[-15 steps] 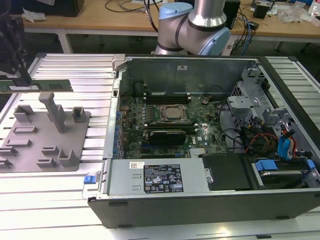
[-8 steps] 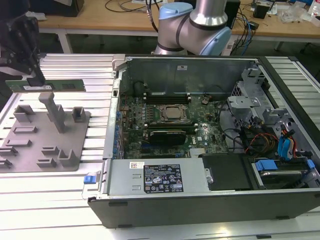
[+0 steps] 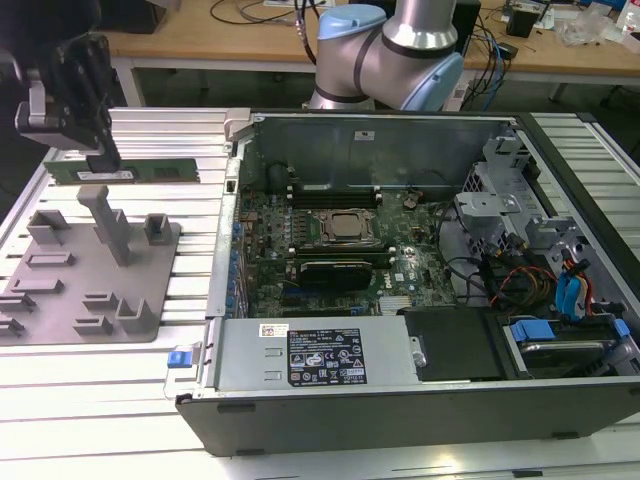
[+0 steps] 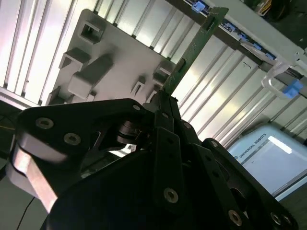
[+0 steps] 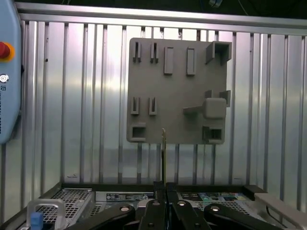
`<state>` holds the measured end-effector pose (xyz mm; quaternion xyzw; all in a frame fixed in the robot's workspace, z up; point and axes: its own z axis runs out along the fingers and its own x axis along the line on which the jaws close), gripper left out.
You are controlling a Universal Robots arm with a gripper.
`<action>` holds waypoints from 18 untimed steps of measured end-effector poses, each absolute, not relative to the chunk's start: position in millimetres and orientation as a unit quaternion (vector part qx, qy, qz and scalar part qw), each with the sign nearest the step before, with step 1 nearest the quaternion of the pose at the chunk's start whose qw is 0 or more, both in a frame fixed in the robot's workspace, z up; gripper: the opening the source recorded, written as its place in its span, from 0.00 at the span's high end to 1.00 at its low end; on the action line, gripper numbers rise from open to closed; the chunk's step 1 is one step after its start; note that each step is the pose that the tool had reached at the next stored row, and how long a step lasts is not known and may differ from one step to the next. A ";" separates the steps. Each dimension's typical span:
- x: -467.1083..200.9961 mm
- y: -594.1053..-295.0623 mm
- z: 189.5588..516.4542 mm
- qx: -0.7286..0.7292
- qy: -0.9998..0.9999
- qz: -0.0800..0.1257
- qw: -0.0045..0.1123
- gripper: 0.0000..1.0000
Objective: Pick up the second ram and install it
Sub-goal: 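Pick up the second ram and move it above second insertion slot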
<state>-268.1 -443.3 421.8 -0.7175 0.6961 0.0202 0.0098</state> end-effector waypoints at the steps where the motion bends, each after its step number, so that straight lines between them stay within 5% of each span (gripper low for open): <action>1: -263.4 -443.3 421.8 -0.718 0.696 0.020 0.010 0.91; 18: -190.2 -443.3 421.8 -0.719 0.695 0.020 0.010 0.91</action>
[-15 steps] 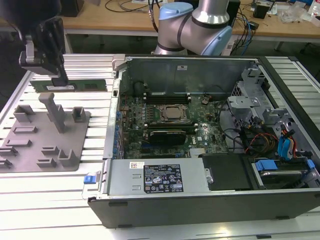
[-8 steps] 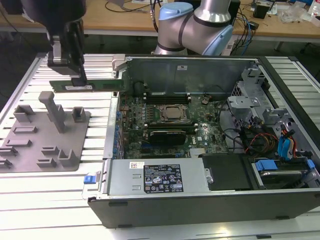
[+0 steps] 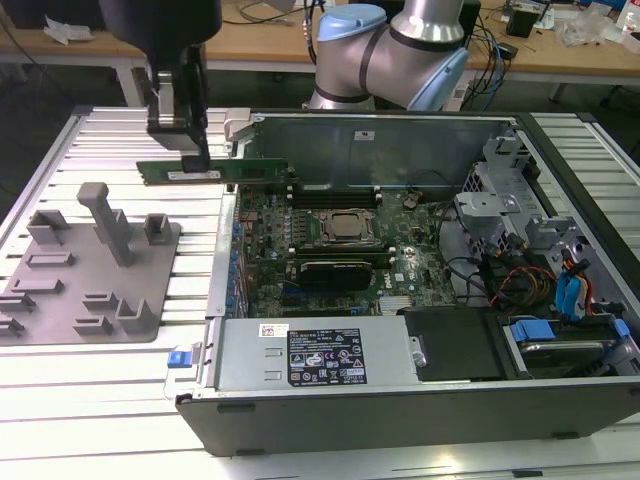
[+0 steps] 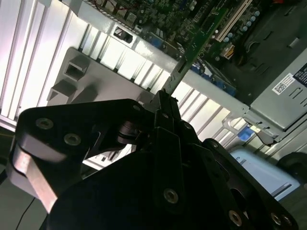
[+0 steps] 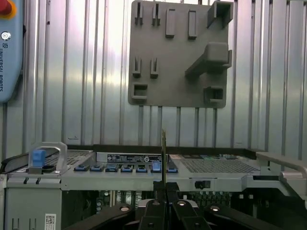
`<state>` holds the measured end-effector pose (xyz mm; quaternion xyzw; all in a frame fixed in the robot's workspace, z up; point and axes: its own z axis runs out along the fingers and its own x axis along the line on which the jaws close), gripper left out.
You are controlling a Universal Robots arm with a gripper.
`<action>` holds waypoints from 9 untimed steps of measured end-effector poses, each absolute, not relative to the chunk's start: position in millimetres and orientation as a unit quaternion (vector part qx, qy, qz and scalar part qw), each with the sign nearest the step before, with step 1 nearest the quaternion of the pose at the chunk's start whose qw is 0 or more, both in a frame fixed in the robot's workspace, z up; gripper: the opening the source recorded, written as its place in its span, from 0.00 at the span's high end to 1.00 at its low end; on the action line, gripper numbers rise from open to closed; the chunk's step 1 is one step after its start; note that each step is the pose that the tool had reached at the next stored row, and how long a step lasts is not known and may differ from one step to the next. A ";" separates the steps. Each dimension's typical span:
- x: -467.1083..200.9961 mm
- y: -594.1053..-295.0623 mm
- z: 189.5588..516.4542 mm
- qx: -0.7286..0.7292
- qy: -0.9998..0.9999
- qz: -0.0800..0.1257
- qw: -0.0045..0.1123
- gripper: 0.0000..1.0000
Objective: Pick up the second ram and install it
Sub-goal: 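Pick up the second ram and move it above second insertion slot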
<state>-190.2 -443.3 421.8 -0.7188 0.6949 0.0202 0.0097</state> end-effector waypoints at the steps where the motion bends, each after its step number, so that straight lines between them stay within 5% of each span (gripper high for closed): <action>1: -186.4 -443.3 421.7 -0.719 0.695 0.020 0.010 0.91; 9: -155.7 -443.3 421.7 -0.719 0.695 0.020 0.010 0.91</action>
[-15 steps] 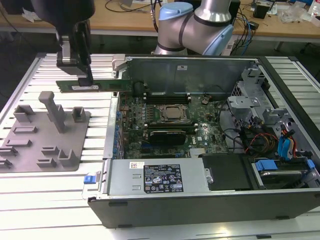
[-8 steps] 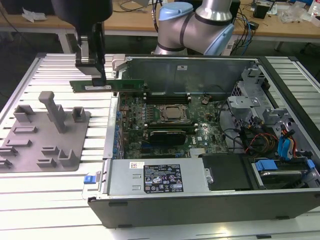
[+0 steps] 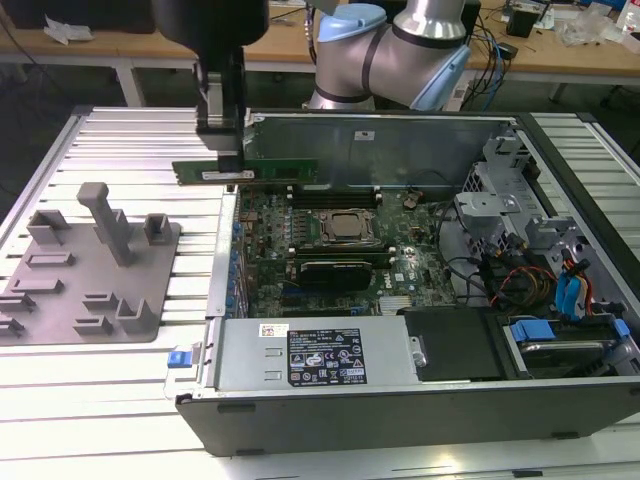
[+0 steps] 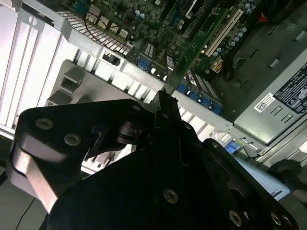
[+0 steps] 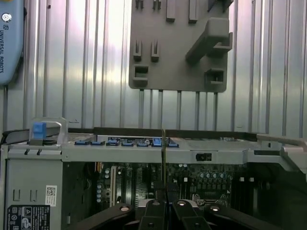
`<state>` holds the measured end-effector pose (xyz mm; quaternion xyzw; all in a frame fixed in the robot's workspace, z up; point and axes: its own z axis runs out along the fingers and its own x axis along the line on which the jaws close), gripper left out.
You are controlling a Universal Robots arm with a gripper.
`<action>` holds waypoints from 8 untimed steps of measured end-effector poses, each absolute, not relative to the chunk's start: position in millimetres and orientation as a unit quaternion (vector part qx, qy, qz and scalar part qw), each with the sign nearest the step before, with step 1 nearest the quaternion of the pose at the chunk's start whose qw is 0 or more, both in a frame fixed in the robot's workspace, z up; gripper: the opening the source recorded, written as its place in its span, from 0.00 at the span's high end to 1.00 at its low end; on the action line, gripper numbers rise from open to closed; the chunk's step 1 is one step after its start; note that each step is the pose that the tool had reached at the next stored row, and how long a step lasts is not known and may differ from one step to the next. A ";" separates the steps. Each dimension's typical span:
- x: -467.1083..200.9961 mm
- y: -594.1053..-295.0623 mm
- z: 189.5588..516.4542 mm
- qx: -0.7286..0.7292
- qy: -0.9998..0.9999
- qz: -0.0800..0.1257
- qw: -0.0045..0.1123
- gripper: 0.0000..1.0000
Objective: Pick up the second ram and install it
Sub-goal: 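Pick up the second ram and move it above second insertion slot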
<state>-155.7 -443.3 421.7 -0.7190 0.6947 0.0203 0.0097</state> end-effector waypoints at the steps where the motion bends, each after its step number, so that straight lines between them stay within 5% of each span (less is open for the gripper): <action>1: -152.9 -443.3 421.8 -0.719 0.695 0.020 0.010 0.91; 8: -112.3 -443.3 421.7 -0.719 0.695 0.020 0.010 0.91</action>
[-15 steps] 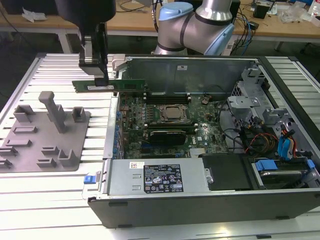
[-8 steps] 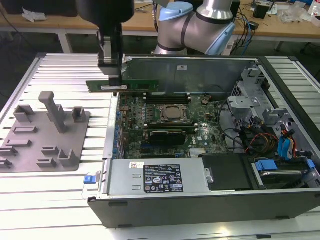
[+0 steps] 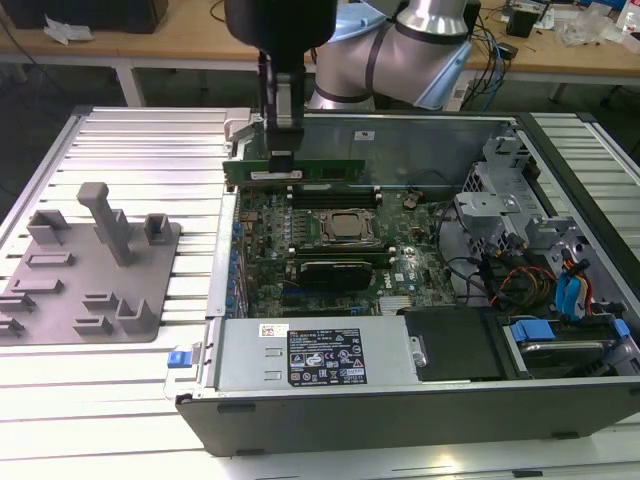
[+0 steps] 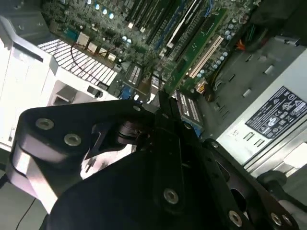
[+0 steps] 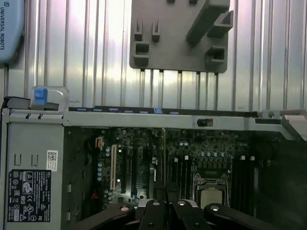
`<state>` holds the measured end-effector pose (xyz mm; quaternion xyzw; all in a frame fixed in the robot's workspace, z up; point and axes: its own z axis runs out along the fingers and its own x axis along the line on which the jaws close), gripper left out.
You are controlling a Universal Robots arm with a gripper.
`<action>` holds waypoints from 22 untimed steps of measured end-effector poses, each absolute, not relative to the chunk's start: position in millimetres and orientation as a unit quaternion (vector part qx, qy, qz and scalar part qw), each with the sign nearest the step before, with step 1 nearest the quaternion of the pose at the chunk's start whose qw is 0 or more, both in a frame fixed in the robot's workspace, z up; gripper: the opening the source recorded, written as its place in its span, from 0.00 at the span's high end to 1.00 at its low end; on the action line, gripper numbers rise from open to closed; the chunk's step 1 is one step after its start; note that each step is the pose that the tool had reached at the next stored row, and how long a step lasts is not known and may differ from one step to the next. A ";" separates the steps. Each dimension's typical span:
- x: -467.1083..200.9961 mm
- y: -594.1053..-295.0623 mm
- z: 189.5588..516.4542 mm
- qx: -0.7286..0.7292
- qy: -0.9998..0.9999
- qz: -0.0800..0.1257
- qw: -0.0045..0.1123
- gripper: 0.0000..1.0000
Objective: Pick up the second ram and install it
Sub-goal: 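Pick up the second ram and move it above second insertion slot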
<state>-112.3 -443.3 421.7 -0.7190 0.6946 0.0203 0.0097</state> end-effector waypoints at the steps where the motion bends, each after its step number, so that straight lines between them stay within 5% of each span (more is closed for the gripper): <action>1: -105.9 -443.3 421.7 -0.719 0.695 0.020 0.010 0.91; 22: -44.3 -400.9 377.9 -0.719 0.695 0.025 0.005 0.91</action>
